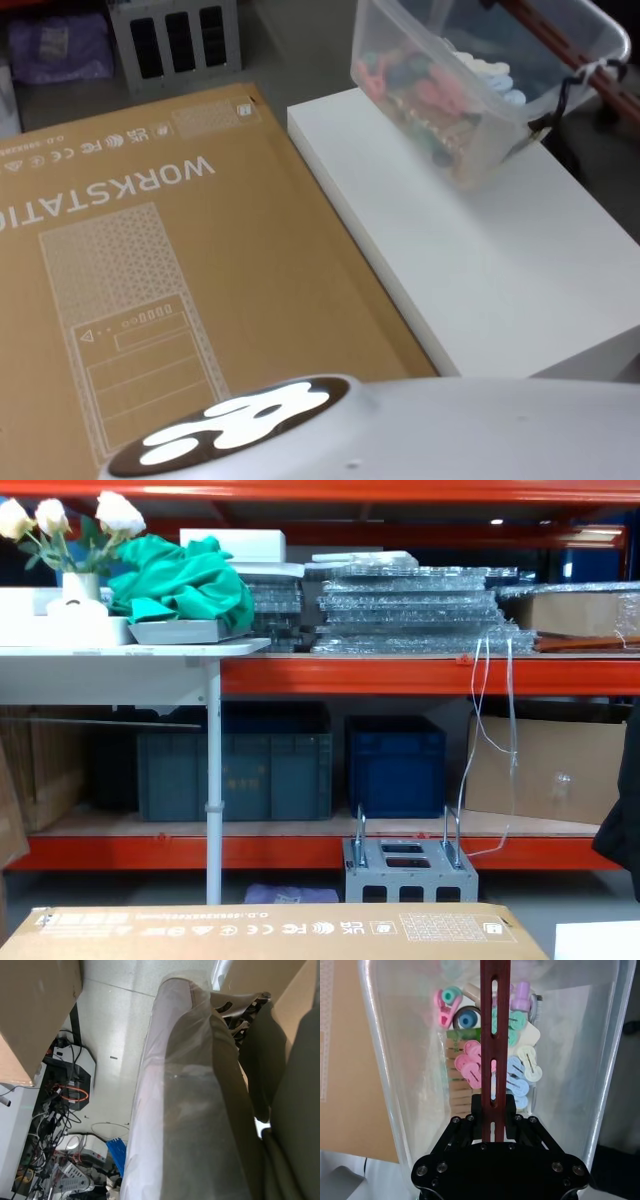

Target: Use one hand to grasp the basket and place it at the designated location.

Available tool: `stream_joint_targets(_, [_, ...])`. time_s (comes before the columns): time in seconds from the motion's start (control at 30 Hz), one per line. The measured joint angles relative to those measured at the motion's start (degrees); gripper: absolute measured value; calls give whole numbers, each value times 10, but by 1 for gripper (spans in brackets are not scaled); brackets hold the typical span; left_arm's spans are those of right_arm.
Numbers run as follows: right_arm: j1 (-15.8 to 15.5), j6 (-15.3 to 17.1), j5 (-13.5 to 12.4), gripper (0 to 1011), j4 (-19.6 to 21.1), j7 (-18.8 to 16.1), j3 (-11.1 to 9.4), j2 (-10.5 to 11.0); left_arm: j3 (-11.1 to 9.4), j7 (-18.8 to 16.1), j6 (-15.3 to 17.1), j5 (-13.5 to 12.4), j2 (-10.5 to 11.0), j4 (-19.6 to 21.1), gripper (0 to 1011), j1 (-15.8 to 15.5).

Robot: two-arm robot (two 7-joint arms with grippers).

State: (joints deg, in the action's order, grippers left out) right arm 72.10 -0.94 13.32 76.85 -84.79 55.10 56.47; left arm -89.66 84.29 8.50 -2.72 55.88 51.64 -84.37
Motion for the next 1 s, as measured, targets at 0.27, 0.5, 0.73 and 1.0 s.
stream_joint_targets(0.27, [13, -18, 0, 237, 20, -2, 11, -13, 0, 0, 0, 0, 0, 0, 0, 0])
stream_joint_targets(0.5, [22, -32, 1, 238, 42, -4, 22, -21, 0, 0, 0, 0, 0, 0, 0, 0])
stream_joint_targets(0.73, [36, -56, 0, 237, 74, -8, 34, -37, 0, 0, 0, 0, 0, 0, 0, 0])
stream_joint_targets(1.0, [46, -85, 1, 237, 113, -12, 54, -57, 0, 0, 0, 0, 0, 0, 0, 0])
